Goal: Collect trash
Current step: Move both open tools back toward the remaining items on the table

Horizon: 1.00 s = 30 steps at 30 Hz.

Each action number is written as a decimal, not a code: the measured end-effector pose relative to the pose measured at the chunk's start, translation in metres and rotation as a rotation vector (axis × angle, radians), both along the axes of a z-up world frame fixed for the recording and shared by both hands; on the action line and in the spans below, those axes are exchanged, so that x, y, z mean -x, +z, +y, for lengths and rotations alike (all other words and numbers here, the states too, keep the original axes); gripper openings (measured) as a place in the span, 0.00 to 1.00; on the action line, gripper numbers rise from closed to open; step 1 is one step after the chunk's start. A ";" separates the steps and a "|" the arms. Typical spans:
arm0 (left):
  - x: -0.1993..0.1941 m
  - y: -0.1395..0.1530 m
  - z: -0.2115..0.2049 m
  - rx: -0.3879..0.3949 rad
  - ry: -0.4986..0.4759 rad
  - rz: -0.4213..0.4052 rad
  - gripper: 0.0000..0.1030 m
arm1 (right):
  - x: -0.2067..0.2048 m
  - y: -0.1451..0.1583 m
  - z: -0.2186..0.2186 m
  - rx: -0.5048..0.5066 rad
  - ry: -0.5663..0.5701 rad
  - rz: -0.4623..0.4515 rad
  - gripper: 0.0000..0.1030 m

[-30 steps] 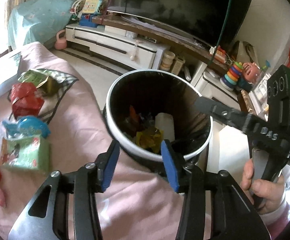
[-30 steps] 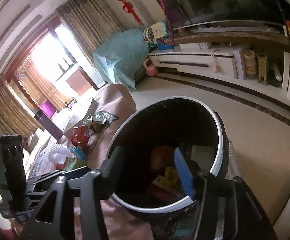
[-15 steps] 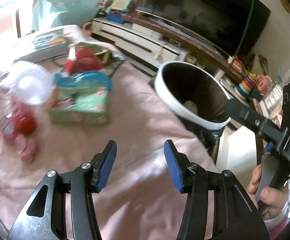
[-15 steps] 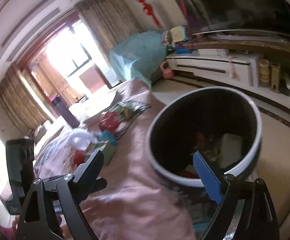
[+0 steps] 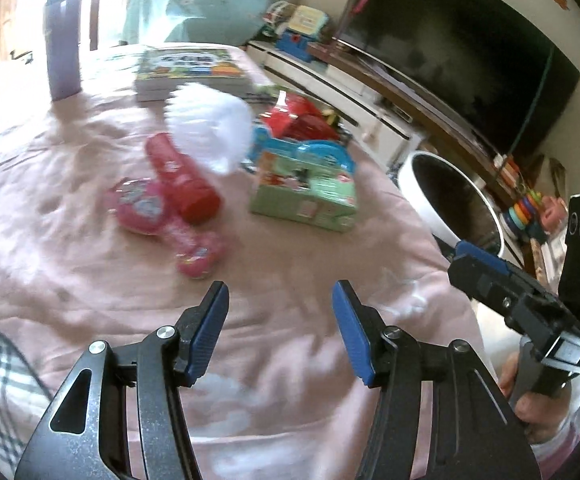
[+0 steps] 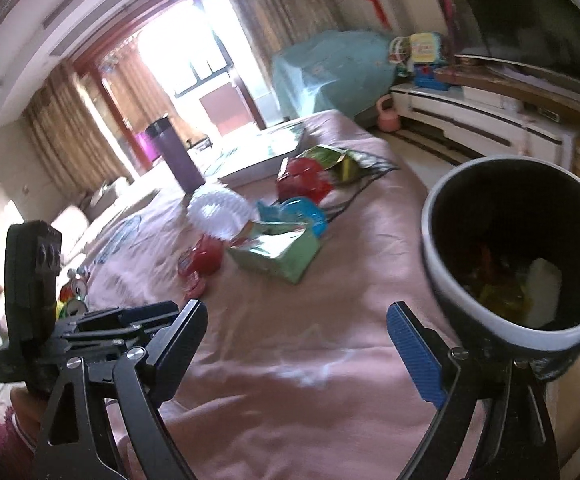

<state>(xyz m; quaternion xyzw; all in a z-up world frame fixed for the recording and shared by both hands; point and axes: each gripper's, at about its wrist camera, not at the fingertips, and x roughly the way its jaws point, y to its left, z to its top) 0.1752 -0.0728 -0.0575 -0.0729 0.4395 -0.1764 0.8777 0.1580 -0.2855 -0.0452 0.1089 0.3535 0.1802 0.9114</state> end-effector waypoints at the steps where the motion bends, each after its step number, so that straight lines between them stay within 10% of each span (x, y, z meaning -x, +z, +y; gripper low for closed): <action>1: -0.001 0.000 0.004 0.002 0.007 0.001 0.53 | -0.002 -0.001 0.005 0.009 0.014 0.004 0.90; 30: -0.104 -0.013 0.032 -0.056 0.111 0.061 0.58 | -0.084 -0.022 0.058 0.181 0.241 0.062 0.90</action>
